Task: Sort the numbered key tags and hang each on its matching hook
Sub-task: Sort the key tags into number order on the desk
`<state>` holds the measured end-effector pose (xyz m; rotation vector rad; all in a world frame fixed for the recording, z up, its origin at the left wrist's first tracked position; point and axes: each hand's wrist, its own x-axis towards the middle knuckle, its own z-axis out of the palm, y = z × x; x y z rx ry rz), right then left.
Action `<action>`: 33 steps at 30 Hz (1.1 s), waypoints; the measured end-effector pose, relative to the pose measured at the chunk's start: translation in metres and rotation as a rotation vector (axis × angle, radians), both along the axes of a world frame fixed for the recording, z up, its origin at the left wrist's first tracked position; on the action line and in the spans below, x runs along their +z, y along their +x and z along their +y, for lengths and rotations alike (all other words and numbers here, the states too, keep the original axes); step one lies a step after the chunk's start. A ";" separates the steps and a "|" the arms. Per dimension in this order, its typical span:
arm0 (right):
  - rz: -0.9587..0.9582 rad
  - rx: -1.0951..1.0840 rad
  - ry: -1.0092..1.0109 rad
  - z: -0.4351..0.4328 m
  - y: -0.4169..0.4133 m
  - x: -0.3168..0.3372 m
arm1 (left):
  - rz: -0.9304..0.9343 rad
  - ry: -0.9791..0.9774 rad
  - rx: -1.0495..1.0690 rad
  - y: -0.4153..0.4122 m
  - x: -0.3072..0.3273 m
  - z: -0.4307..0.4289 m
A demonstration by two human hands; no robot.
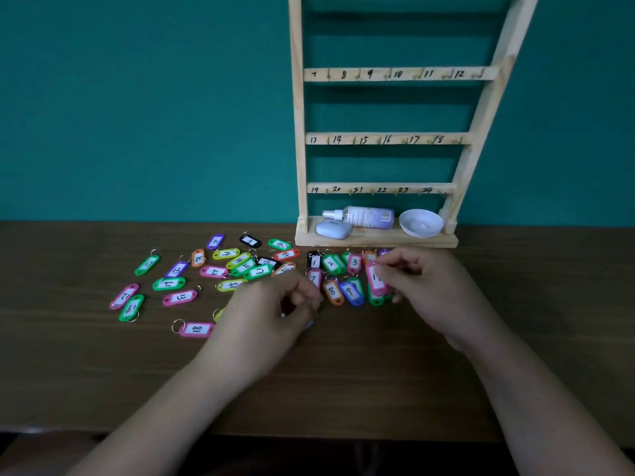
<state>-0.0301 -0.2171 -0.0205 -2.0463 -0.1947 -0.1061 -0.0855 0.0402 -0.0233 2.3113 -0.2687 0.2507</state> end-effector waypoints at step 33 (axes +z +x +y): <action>-0.006 -0.241 -0.441 -0.023 0.019 -0.012 | -0.304 0.300 0.078 0.006 -0.014 0.038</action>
